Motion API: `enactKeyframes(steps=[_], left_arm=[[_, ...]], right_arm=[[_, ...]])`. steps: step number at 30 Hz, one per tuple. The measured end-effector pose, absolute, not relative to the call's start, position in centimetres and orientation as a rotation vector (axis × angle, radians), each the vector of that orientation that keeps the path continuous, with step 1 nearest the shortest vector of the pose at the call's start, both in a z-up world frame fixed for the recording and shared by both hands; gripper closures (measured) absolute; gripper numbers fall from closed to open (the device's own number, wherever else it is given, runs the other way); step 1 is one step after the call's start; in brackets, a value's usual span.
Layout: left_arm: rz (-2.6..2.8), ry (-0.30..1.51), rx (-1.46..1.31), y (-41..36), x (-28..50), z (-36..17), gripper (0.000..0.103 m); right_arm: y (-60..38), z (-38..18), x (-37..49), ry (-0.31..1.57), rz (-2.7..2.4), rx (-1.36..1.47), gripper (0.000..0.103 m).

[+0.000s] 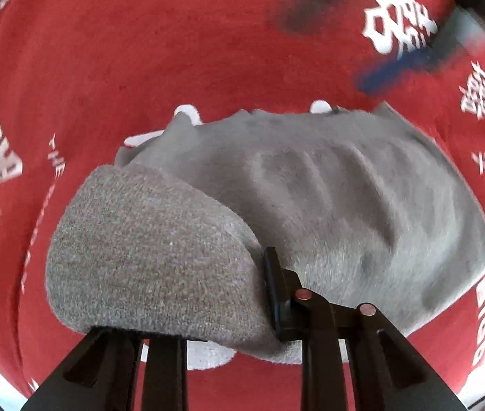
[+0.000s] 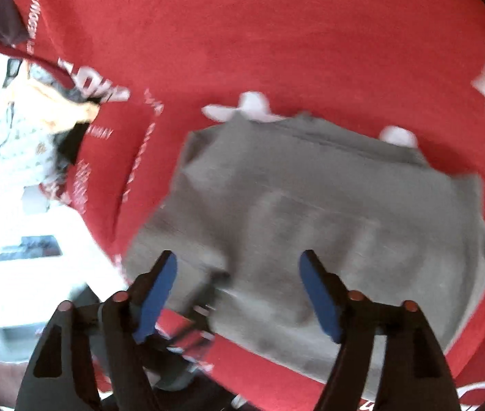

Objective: Fold small clothes

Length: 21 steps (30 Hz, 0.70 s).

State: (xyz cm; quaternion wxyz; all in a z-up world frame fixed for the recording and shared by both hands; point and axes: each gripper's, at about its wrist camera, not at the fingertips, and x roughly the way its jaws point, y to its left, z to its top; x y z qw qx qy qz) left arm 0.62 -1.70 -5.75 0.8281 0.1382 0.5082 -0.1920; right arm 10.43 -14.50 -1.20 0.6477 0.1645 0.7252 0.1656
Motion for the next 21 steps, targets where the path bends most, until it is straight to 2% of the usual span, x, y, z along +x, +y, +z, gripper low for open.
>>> enactKeyframes(steps=[10, 15, 21], left_arm=[[-0.478, 1.036, 0.386, -1.8, -0.4, -6.0, 0.078], [-0.503, 1.011, 0.422, -1.7, -1.0, -6.0, 0.078], [-0.515, 0.999, 0.443, -1.5, -1.4, -5.9, 0.078]], right_arm=[[-0.4, -9.5, 16.6, 2.044, 0.536, 0.111, 0.022], [3.7, -12.4, 16.5, 2.101, 0.511, -0.123, 0.022], [6.3, -15.0, 15.8, 2.137, 0.462, -0.245, 0.022]])
